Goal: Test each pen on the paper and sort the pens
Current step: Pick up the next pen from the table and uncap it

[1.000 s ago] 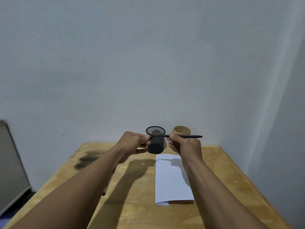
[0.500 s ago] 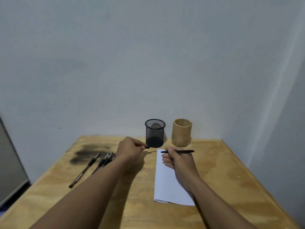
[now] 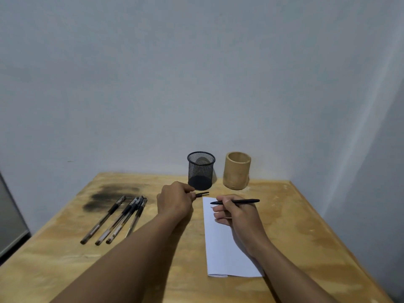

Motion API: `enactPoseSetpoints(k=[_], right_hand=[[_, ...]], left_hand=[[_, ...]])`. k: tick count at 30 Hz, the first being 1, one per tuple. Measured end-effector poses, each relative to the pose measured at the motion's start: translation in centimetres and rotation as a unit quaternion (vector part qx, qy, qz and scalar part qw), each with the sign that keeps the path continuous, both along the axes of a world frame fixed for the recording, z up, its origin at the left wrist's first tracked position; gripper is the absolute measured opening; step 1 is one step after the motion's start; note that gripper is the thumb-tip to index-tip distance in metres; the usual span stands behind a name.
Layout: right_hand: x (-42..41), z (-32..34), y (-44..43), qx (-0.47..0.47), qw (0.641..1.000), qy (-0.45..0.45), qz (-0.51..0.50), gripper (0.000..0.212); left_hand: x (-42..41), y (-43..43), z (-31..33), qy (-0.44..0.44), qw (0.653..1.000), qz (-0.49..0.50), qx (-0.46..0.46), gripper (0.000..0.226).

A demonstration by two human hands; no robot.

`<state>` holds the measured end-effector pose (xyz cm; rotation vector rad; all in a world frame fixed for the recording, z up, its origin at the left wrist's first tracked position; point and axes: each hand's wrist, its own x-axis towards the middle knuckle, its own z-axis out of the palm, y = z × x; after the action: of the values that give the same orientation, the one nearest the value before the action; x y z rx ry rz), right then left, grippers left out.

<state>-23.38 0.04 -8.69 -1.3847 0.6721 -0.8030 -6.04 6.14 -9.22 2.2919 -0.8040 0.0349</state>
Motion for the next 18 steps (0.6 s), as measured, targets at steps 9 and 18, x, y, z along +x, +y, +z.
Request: enactPoseSetpoints(k=[9, 18], right_hand=[[0.3, -0.4, -0.7, 0.044, 0.999, -0.009, -0.008, 0.02], [3.4, -0.1, -2.7, -0.033, 0.995, 0.081, -0.057, 0.016]], left_hand=[[-4.9, 5.3, -0.2, -0.132, 0.97, -0.185, 0.089, 0.047], [-5.3, 5.9, -0.5, -0.124, 0.966, -0.205, 0.095, 0.05]])
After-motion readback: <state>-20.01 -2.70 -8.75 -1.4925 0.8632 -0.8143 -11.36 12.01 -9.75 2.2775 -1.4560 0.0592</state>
